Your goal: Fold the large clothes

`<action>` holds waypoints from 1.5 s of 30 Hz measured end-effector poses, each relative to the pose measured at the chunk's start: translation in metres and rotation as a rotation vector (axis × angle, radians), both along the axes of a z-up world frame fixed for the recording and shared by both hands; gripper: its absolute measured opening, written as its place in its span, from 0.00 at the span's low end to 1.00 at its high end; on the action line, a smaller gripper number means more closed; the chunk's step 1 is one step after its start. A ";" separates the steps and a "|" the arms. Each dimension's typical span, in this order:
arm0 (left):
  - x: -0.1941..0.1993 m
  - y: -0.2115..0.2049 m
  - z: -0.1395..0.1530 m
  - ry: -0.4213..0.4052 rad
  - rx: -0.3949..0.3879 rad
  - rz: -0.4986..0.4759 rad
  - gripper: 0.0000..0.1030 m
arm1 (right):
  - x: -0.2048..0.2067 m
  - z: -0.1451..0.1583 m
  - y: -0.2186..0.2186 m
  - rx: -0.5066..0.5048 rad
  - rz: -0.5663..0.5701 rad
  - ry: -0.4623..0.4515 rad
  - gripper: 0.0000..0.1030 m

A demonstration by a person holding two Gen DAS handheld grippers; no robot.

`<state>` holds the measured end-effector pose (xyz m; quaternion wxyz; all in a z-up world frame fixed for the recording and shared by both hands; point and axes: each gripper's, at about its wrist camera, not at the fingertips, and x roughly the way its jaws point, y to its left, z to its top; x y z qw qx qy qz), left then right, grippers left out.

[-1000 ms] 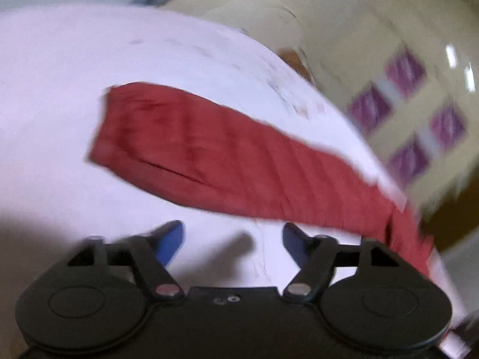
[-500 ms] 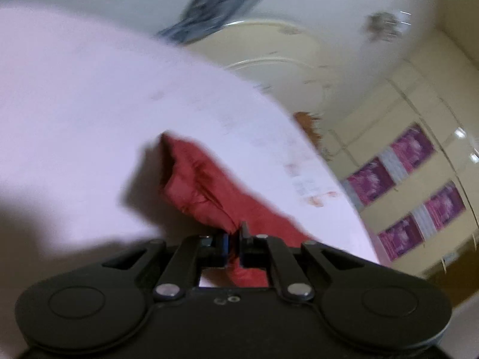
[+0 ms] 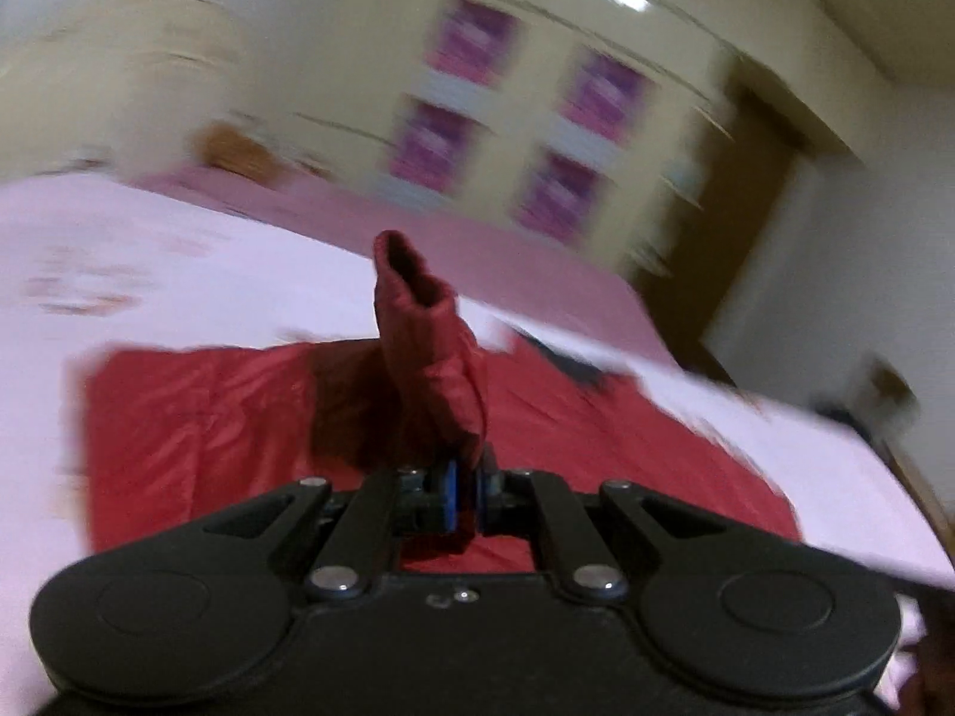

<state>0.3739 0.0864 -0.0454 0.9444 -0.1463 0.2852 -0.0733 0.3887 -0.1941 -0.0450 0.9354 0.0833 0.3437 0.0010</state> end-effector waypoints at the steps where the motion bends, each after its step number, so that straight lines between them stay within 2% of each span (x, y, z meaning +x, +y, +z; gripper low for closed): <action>1: 0.009 -0.016 -0.005 0.015 0.016 -0.055 0.05 | 0.000 0.000 -0.008 0.013 -0.017 -0.001 0.57; 4: 0.025 -0.066 -0.019 0.047 0.077 -0.153 0.05 | 0.001 0.000 -0.028 0.056 -0.054 0.004 0.57; 7: 0.039 -0.098 -0.030 0.074 0.109 -0.189 0.05 | 0.001 -0.002 -0.044 0.076 -0.078 0.006 0.57; 13: 0.053 -0.139 -0.041 0.088 0.168 -0.266 0.05 | 0.000 -0.006 -0.072 0.107 -0.105 0.020 0.57; 16: 0.067 -0.162 -0.042 0.092 0.178 -0.304 0.05 | -0.001 -0.008 -0.084 0.114 -0.112 0.029 0.57; 21: 0.067 -0.187 -0.049 0.104 0.184 -0.356 0.06 | -0.003 -0.008 -0.099 0.131 -0.130 0.035 0.57; 23: 0.071 -0.195 -0.054 0.139 0.180 -0.395 0.23 | -0.004 -0.006 -0.102 0.139 -0.134 0.033 0.57; 24: 0.069 -0.199 -0.054 0.142 0.175 -0.423 0.48 | -0.005 -0.005 -0.103 0.148 -0.131 0.030 0.57; 25: 0.065 -0.200 -0.053 0.130 0.175 -0.431 0.78 | -0.006 -0.003 -0.104 0.156 -0.129 0.027 0.57; 26: 0.057 -0.196 -0.049 0.099 0.179 -0.420 0.84 | -0.006 -0.002 -0.103 0.161 -0.130 0.022 0.57; 27: 0.049 -0.189 -0.042 0.061 0.176 -0.418 0.79 | -0.004 -0.001 -0.102 0.167 -0.124 0.019 0.57; 28: 0.043 -0.178 -0.038 0.047 0.169 -0.410 0.68 | -0.003 0.000 -0.100 0.176 -0.110 0.016 0.57; 30: 0.039 -0.143 -0.032 0.055 0.143 -0.334 0.55 | 0.002 0.001 -0.094 0.198 -0.082 0.017 0.57; 34: 0.046 -0.049 -0.035 0.054 0.184 -0.069 0.51 | 0.016 -0.007 -0.077 0.322 -0.007 0.050 0.57; 36: 0.054 -0.011 -0.040 0.067 0.190 0.010 0.51 | 0.026 -0.014 -0.066 0.349 0.018 0.077 0.57; 40: 0.066 0.029 -0.059 0.124 0.193 0.029 0.48 | 0.044 -0.032 -0.054 0.404 0.020 0.143 0.57; 41: 0.066 0.032 -0.063 0.129 0.198 0.015 0.47 | 0.046 -0.034 -0.053 0.408 0.022 0.150 0.45; 42: 0.064 0.033 -0.065 0.129 0.204 0.009 0.47 | 0.048 -0.036 -0.051 0.404 0.032 0.164 0.29; 43: 0.061 0.034 -0.067 0.129 0.206 0.001 0.47 | 0.049 -0.037 -0.049 0.388 0.039 0.183 0.18; 45: 0.056 0.032 -0.066 0.125 0.205 -0.011 0.47 | 0.044 -0.032 -0.047 0.368 0.054 0.163 0.17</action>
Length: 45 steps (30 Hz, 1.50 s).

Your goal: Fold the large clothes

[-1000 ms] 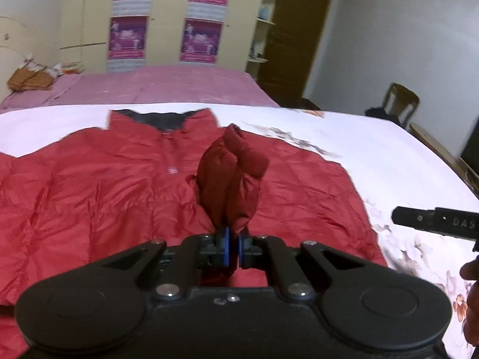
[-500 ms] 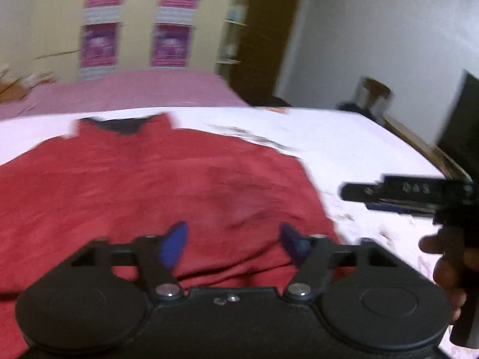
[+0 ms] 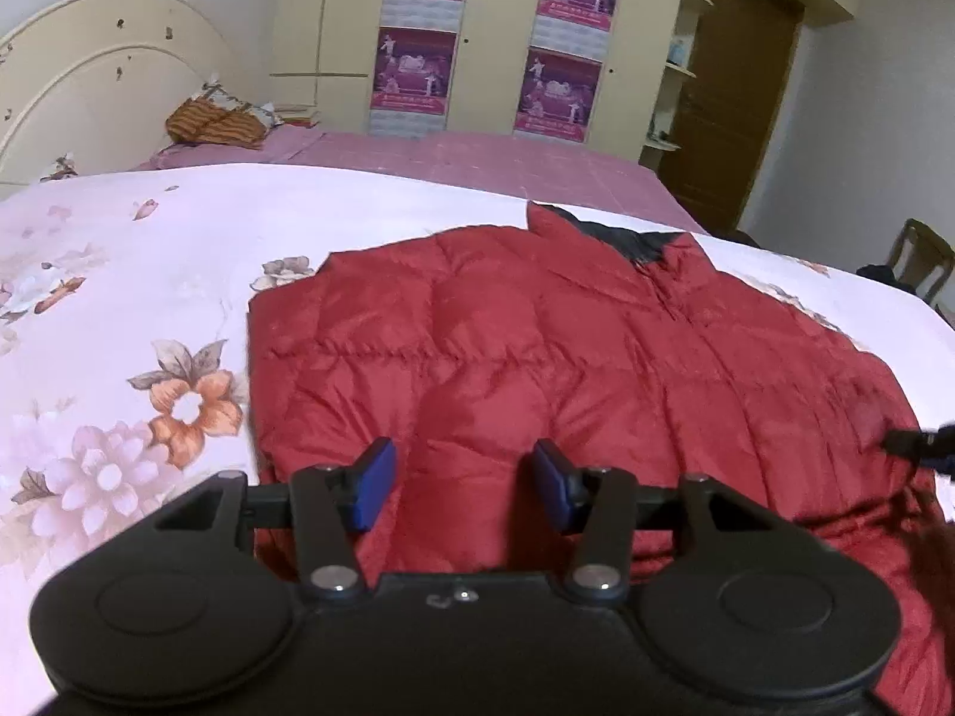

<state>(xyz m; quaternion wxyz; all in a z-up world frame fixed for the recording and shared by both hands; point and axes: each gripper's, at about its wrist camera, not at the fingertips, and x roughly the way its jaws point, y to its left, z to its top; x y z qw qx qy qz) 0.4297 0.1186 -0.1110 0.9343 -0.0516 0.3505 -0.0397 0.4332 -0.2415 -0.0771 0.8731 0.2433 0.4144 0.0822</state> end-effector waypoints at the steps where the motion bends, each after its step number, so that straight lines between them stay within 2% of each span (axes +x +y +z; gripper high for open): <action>1: -0.002 0.000 0.000 0.000 -0.003 -0.008 0.47 | -0.004 0.005 0.001 -0.013 0.003 -0.018 0.16; 5: -0.009 -0.009 0.001 -0.014 -0.012 -0.063 0.47 | -0.026 0.027 0.009 -0.100 0.011 -0.098 0.16; 7: -0.007 -0.013 -0.005 0.005 0.010 -0.086 0.47 | -0.033 0.028 0.012 -0.142 0.003 -0.115 0.16; 8: -0.004 -0.015 -0.010 0.026 0.027 -0.086 0.49 | -0.032 0.022 0.017 -0.180 0.006 -0.108 0.16; 11: 0.000 -0.015 -0.013 0.042 0.050 -0.090 0.50 | -0.014 -0.011 0.027 -0.242 0.033 0.001 0.16; 14: -0.003 -0.008 -0.001 0.028 0.050 -0.104 0.50 | -0.019 0.004 0.029 -0.294 -0.008 -0.054 0.17; 15: -0.006 -0.005 0.004 0.014 0.047 -0.106 0.55 | -0.024 0.012 0.025 -0.304 -0.034 -0.080 0.20; 16: -0.007 -0.002 0.009 -0.006 0.046 -0.103 0.61 | -0.030 0.020 0.024 -0.321 -0.066 -0.111 0.43; 17: -0.005 0.000 0.013 -0.024 0.043 -0.104 0.61 | -0.036 0.029 0.023 -0.337 -0.091 -0.156 0.54; 19: 0.011 -0.001 0.018 -0.039 0.039 -0.124 0.61 | -0.031 0.039 0.031 -0.327 -0.044 -0.194 0.50; 20: 0.019 -0.004 0.019 -0.044 0.045 -0.137 0.61 | -0.024 0.040 0.038 -0.334 -0.012 -0.198 0.29; 21: 0.029 -0.009 0.021 -0.053 0.058 -0.157 0.61 | -0.014 0.040 0.048 -0.356 0.024 -0.195 0.21; 22: 0.040 -0.014 0.021 -0.058 0.081 -0.176 0.61 | -0.006 0.039 0.057 -0.370 0.050 -0.197 0.16; 24: 0.062 -0.021 0.014 -0.037 0.114 -0.190 0.61 | 0.014 0.027 0.074 -0.396 0.100 -0.184 0.16; 27: 0.090 -0.017 -0.014 0.034 0.140 -0.188 0.63 | 0.048 -0.015 0.084 -0.482 0.134 -0.054 0.16; 28: 0.093 -0.013 -0.020 0.044 0.131 -0.189 0.64 | 0.050 -0.022 0.083 -0.492 0.135 -0.068 0.16; 30: 0.092 -0.003 -0.023 0.054 0.093 -0.186 0.64 | 0.047 -0.023 0.083 -0.505 0.143 -0.084 0.16; 32: 0.085 0.003 -0.017 0.048 0.093 -0.174 0.62 | 0.040 -0.016 0.080 -0.512 0.135 -0.081 0.17; 35: 0.070 0.005 0.000 -0.010 0.032 -0.167 0.62 | 0.038 0.006 0.081 -0.451 0.081 -0.146 0.17; 38: 0.070 -0.019 0.006 -0.044 0.045 -0.225 0.72 | 0.045 0.015 0.111 -0.388 0.138 -0.179 0.17; 41: 0.080 -0.040 -0.002 -0.015 0.048 -0.263 0.72 | 0.062 0.003 0.152 -0.369 0.236 -0.142 0.17; 43: 0.085 -0.043 -0.014 0.024 0.048 -0.252 0.72 | 0.069 -0.013 0.169 -0.396 0.263 -0.117 0.17; 45: 0.084 -0.034 -0.020 0.026 0.052 -0.212 0.72 | 0.067 -0.023 0.170 -0.414 0.274 -0.122 0.17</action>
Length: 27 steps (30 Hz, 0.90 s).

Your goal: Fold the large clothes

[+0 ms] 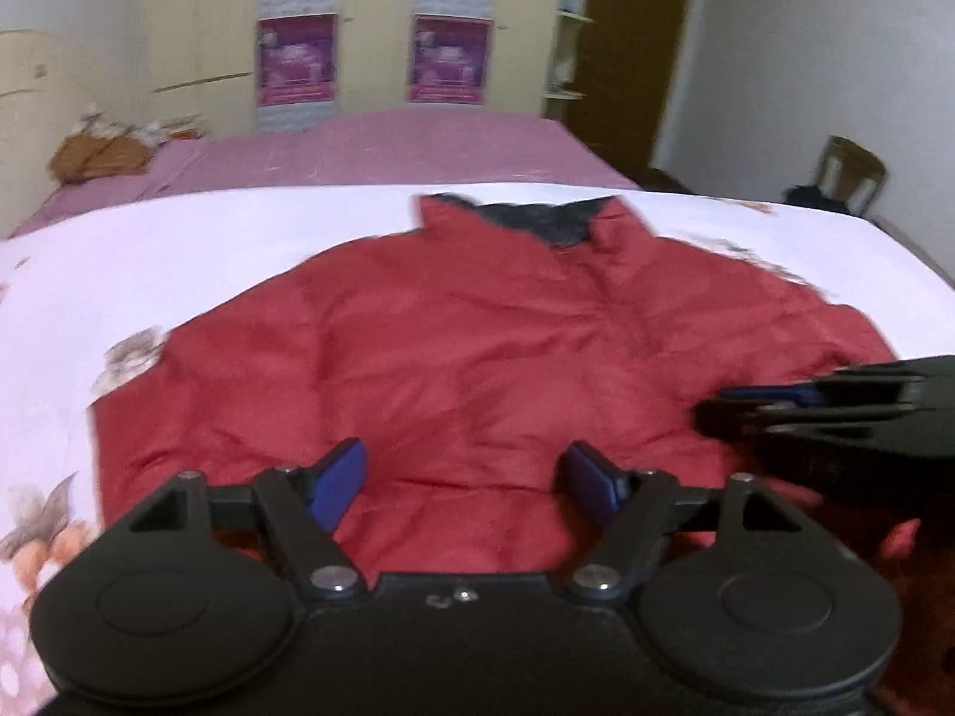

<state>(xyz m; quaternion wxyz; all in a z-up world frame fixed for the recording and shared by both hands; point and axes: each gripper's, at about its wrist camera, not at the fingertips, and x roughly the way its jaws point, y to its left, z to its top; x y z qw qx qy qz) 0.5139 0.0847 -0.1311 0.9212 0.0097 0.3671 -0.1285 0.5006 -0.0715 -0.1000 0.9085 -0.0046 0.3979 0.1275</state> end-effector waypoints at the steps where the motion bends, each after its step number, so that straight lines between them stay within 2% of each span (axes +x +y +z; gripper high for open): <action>1: -0.002 0.007 0.000 -0.009 0.011 0.022 0.72 | -0.001 0.000 -0.004 -0.005 -0.002 -0.009 0.17; 4: -0.011 0.034 -0.003 -0.012 0.049 0.083 0.73 | -0.012 0.000 -0.039 -0.083 -0.119 -0.034 0.17; 6: -0.014 0.047 -0.003 -0.004 0.046 0.099 0.73 | -0.014 -0.005 -0.065 -0.070 -0.187 -0.005 0.17; 8: -0.021 0.047 0.006 -0.014 0.053 0.112 0.67 | -0.017 0.001 -0.074 -0.034 -0.193 0.020 0.17; 11: -0.048 0.036 0.030 -0.077 -0.013 0.079 0.67 | -0.037 0.028 -0.062 -0.027 -0.174 -0.064 0.18; 12: -0.054 0.028 0.034 -0.088 -0.019 0.054 0.70 | -0.047 0.036 -0.056 0.001 -0.150 -0.082 0.23; 13: -0.060 0.017 0.035 -0.095 -0.013 0.028 0.71 | -0.054 0.039 -0.048 0.017 -0.122 -0.092 0.57; 14: -0.063 0.007 0.035 -0.097 -0.009 0.006 0.71 | -0.062 0.040 -0.037 0.015 -0.084 -0.111 0.74; 15: -0.066 -0.004 0.032 -0.088 -0.011 -0.020 0.71 | -0.068 0.038 -0.026 0.001 -0.043 -0.116 0.74; 16: -0.068 -0.013 0.028 -0.075 0.002 -0.039 0.71 | -0.073 0.035 -0.016 -0.015 -0.008 -0.114 0.69; 17: -0.069 -0.022 0.020 -0.059 0.039 -0.055 0.70 | -0.075 0.029 -0.009 -0.026 0.023 -0.098 0.47; 18: -0.068 -0.027 0.011 -0.045 0.079 -0.065 0.72 | -0.071 0.019 -0.002 -0.052 0.031 -0.057 0.38; 19: -0.069 -0.028 0.002 -0.037 0.111 -0.069 0.73 | -0.070 0.010 -0.001 -0.066 0.027 -0.034 0.36; 21: -0.071 -0.018 -0.003 -0.033 0.097 -0.051 0.73 | -0.068 -0.002 -0.010 -0.071 -0.004 -0.015 0.36; 24: -0.077 0.001 0.003 -0.041 0.116 -0.027 0.73 | -0.076 0.004 -0.037 -0.107 -0.113 -0.026 0.36; 27: -0.085 0.019 0.004 -0.028 0.114 0.000 0.73 | -0.087 0.011 -0.067 -0.081 -0.176 -0.025 0.36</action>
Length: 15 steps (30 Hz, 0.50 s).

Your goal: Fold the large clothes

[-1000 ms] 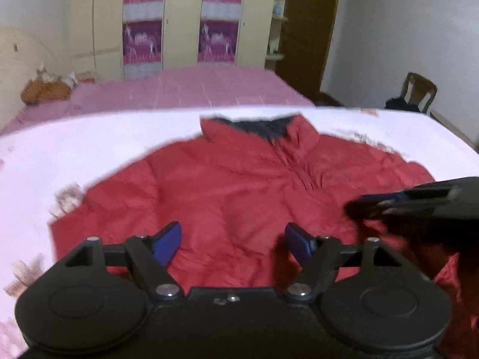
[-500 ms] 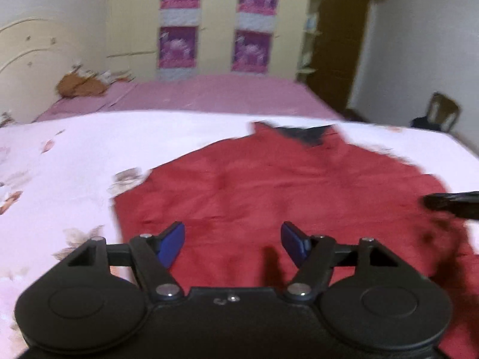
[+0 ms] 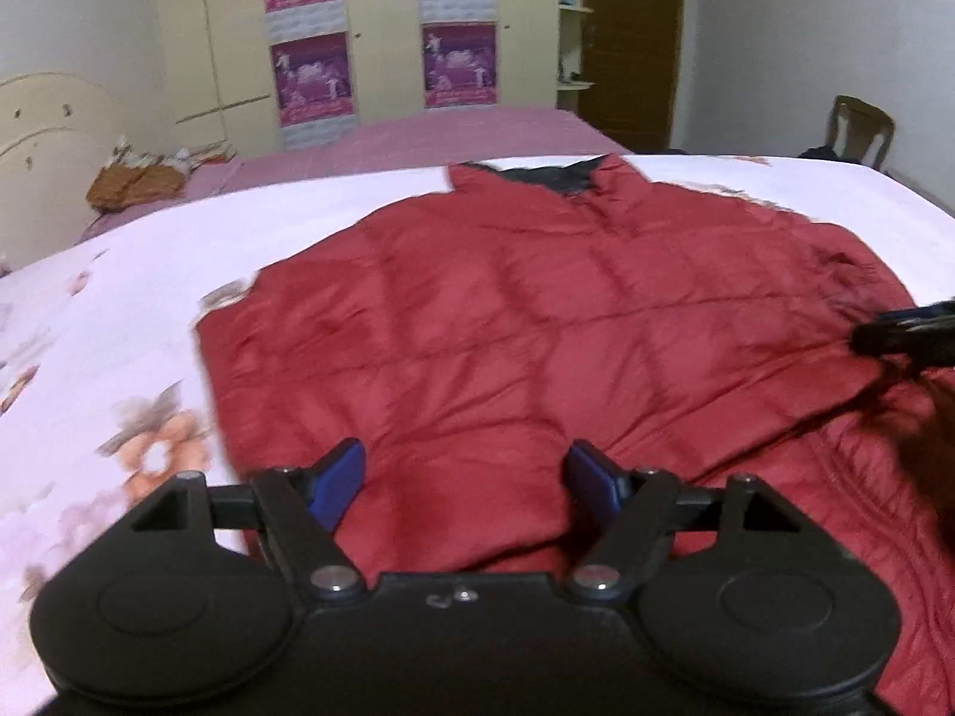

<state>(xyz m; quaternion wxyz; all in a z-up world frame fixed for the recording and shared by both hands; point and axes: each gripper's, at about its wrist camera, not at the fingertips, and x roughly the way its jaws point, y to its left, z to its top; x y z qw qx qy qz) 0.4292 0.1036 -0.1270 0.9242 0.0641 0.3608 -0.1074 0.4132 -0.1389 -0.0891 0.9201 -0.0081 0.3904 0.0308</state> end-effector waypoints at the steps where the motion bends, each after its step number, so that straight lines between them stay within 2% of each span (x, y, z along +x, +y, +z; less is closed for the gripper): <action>1: -0.002 0.003 0.002 0.002 -0.011 0.004 0.73 | -0.003 0.002 -0.006 0.015 -0.008 0.000 0.36; 2: -0.003 0.005 0.005 0.004 -0.025 0.013 0.73 | -0.003 0.005 -0.006 0.017 -0.010 0.008 0.35; 4: -0.001 0.007 0.009 0.006 -0.046 0.020 0.71 | 0.000 0.001 -0.007 -0.004 -0.007 0.037 0.23; 6: -0.002 0.005 0.010 0.000 -0.025 0.017 0.71 | -0.003 0.008 -0.011 0.011 -0.025 0.029 0.22; 9: 0.002 0.007 0.001 0.028 -0.020 0.024 0.72 | -0.011 0.020 -0.011 0.011 -0.036 -0.033 0.22; 11: 0.000 0.007 0.005 0.017 -0.031 0.032 0.71 | -0.001 0.003 -0.010 -0.009 -0.036 0.055 0.22; 12: -0.003 0.007 0.009 -0.001 -0.032 0.031 0.70 | -0.002 0.001 -0.009 -0.013 -0.036 0.056 0.22; 15: -0.005 0.006 0.008 0.005 -0.025 0.027 0.72 | -0.012 0.017 -0.010 -0.002 -0.057 -0.016 0.22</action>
